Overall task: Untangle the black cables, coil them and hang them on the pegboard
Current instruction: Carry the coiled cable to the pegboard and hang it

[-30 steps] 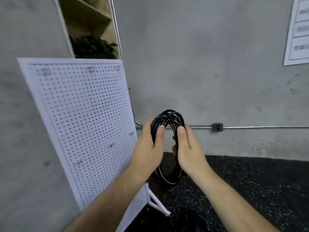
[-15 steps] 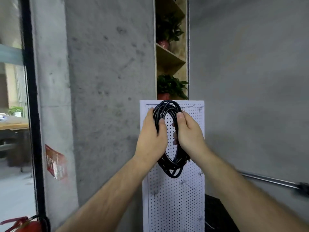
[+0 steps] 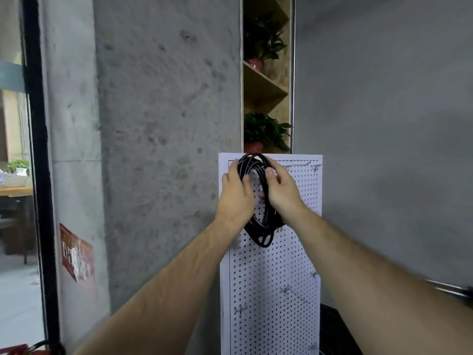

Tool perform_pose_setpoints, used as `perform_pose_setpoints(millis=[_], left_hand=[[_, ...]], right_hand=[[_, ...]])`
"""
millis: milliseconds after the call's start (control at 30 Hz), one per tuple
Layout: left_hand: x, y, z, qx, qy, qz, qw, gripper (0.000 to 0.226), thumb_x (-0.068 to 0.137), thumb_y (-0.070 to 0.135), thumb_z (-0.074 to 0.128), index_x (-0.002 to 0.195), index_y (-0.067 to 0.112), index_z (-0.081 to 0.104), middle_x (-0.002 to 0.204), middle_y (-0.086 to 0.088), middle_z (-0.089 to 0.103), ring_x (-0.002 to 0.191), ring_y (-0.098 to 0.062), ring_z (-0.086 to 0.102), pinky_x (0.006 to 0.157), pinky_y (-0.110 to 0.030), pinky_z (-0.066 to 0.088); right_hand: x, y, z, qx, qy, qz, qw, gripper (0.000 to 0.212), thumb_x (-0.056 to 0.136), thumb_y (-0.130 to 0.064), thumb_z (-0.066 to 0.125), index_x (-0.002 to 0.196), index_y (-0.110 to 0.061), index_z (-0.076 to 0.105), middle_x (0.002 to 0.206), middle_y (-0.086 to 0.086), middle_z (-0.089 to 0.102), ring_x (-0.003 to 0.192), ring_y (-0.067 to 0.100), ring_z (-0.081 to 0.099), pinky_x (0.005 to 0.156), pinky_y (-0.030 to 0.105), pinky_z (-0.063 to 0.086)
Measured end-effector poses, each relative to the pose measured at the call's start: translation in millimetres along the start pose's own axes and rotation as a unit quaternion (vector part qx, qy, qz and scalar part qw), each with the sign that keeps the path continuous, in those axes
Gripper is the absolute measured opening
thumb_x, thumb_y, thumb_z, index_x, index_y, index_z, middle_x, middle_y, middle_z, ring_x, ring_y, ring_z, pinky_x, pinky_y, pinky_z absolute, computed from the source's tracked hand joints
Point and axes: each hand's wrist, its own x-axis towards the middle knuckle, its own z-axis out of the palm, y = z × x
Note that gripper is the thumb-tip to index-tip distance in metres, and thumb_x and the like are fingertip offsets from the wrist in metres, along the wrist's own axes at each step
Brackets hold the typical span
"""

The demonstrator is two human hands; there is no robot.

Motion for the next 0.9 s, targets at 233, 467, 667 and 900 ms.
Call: perform_pose_setpoints(millis=[233,467,667,900], left_hand=[[-33.1,-32.3,15.6,0.052,0.028,0.053,0.997,0.060,0.110,0.016,0.033,0.161,0.017,0.002,0.155,-0.015,0.030,0.140,-0.027,0.042,0.117,-0.043,0.038],[-85.0,-48.1,20.9,0.308,0.050,0.154,0.937,0.065,0.106,0.019,0.046,0.159,-0.003,0.015,0.166,-0.029,0.008,0.155,-0.041,0.007,0.126,-0.054,0.011],[-191.6,-35.2,47.0,0.298,-0.024,0.258,0.919,0.051,0.103,0.016,0.044,0.151,-0.001,0.041,0.160,-0.018,0.036,0.151,-0.034,0.027,0.127,-0.047,0.007],[-354.5,-26.4,161.2,0.173,-0.313,0.167,0.919,0.060,0.094,0.027,0.034,0.144,-0.003,0.050,0.136,-0.019,0.061,0.123,-0.034,0.059,0.106,-0.046,0.047]], right_hand=[[-22.3,36.5,10.6,-0.120,-0.028,-0.082,0.989,0.049,0.111,-0.024,0.033,0.159,-0.030,0.028,0.143,-0.007,0.052,0.113,-0.012,0.050,0.098,0.005,0.034],[-86.3,49.2,-22.1,-0.325,-0.065,-0.082,0.940,0.057,0.110,-0.033,0.034,0.161,-0.014,0.018,0.147,0.009,0.051,0.132,0.026,0.049,0.111,0.038,0.038],[-193.8,81.2,-80.9,-0.399,-0.102,-0.127,0.902,0.049,0.105,-0.027,0.035,0.146,-0.005,0.048,0.135,0.016,0.060,0.121,0.031,0.056,0.104,0.044,0.044],[-353.8,165.4,-207.8,-0.493,-0.141,0.033,0.858,0.056,0.091,-0.035,0.040,0.132,-0.001,0.058,0.118,0.017,0.065,0.104,0.037,0.062,0.083,0.046,0.054]])
